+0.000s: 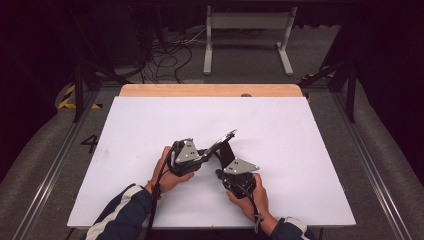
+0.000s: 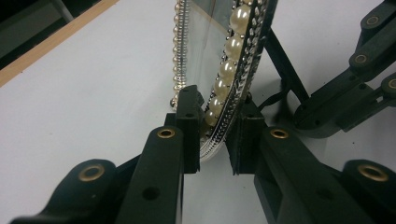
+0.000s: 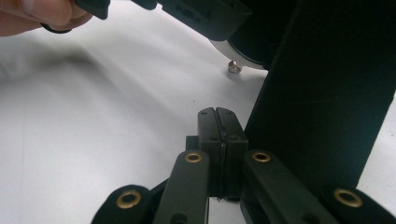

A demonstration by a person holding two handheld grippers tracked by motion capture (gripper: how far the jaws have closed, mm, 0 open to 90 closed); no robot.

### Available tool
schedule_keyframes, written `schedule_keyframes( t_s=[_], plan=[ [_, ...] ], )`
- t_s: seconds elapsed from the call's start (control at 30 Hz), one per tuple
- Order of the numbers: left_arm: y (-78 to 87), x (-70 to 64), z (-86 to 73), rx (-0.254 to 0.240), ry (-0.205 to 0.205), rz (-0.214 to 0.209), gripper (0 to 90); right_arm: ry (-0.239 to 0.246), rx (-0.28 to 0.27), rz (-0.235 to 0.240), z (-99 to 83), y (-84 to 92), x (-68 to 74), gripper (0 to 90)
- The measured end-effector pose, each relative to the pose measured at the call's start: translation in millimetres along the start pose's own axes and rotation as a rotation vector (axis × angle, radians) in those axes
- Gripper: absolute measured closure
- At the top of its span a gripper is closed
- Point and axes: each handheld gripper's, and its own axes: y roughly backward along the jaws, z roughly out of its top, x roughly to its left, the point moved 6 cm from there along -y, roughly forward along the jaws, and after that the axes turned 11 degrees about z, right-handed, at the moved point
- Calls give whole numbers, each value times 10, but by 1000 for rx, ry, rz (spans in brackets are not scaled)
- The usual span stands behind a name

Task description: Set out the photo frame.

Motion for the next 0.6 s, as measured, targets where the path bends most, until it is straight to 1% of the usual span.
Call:
schedule_keyframes(
  t_s=[0.13, 0.27, 0.4, 0.5, 0.6],
  plan=[
    [0, -14, 5, 1, -8, 3, 770, -8, 3, -3, -9, 9, -8, 900],
    [-1, -29, 13, 7, -29, 7, 771, -11, 6, -4, -31, 14, -27, 900],
    [1, -60, 28, 9, -36, 12, 771, -24, 7, -8, -55, 56, -45, 900],
    [7, -74, 32, 10, -35, 6, 769, -34, 3, -9, -57, 91, -61, 900],
    [11, -81, 33, 9, -29, 1, 766, -35, 3, -9, -60, 99, -74, 900]
  ],
)
